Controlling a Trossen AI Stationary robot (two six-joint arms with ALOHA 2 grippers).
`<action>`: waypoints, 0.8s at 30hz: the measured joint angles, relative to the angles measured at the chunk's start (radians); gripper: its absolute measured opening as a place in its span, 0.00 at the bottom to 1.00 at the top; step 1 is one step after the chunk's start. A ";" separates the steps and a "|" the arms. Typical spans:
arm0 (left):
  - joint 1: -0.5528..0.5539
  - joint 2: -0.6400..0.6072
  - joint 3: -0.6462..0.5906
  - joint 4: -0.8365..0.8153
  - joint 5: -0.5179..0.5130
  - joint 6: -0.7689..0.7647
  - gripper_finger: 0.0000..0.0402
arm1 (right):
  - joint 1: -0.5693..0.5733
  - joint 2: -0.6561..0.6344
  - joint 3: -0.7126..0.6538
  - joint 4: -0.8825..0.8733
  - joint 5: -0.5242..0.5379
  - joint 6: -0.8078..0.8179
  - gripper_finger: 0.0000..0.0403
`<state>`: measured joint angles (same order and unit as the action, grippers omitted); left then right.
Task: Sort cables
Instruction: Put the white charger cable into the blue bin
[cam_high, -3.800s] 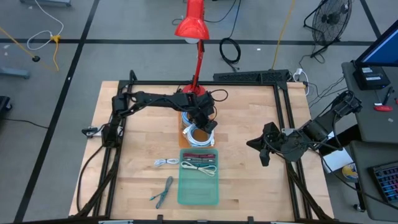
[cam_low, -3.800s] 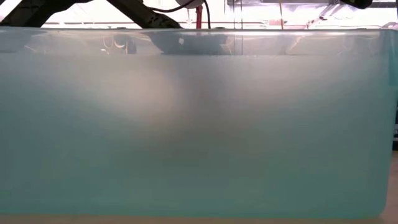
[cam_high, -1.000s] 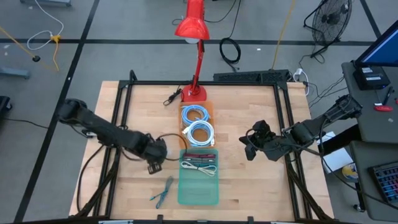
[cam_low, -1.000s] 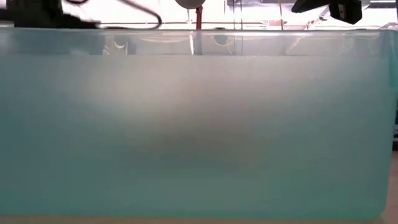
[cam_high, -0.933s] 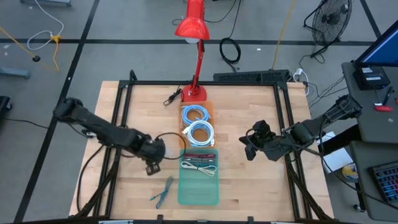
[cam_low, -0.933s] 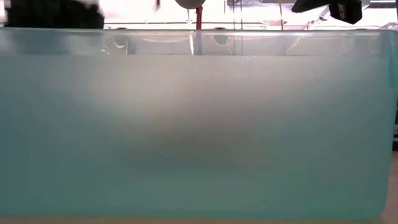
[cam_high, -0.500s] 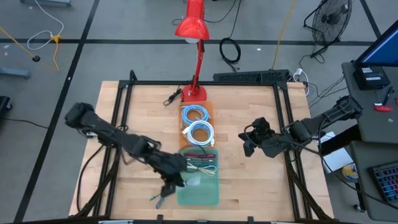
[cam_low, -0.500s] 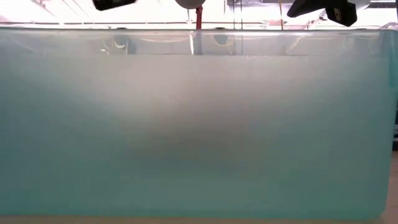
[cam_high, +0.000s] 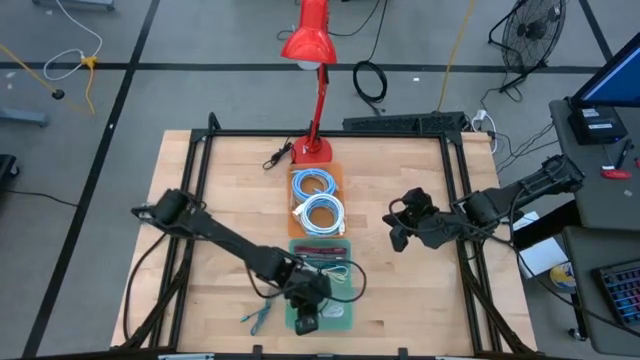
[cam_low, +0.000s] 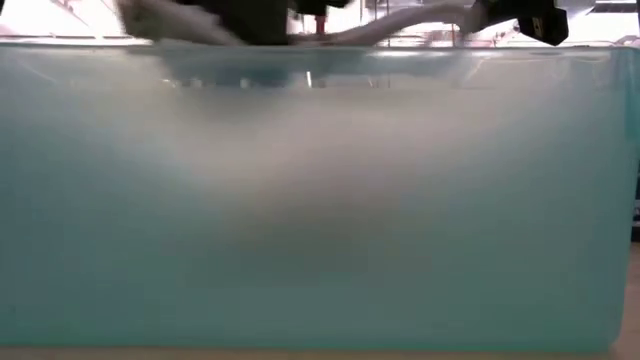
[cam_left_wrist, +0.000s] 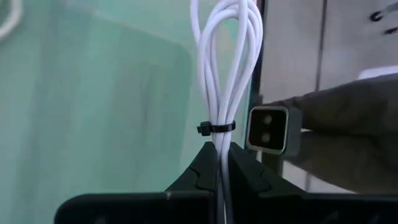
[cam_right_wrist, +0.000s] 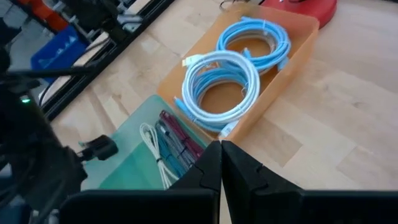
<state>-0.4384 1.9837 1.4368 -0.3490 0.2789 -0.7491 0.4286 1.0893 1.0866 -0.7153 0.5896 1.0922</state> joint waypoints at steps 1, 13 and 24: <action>0.000 0.017 0.009 0.017 0.010 -0.007 0.03 | 0.000 0.000 0.000 0.000 -0.014 -0.007 0.00; 0.059 0.111 0.097 -0.137 -0.033 0.001 0.03 | 0.012 0.000 0.000 0.006 -0.051 -0.065 0.00; 0.109 0.112 0.097 -0.297 -0.068 0.103 0.03 | 0.011 0.000 0.000 0.006 -0.068 -0.106 0.00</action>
<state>-0.3293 2.0953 1.5333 -0.6458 0.2111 -0.6459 0.4400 1.0893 1.0866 -0.7097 0.5217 0.9862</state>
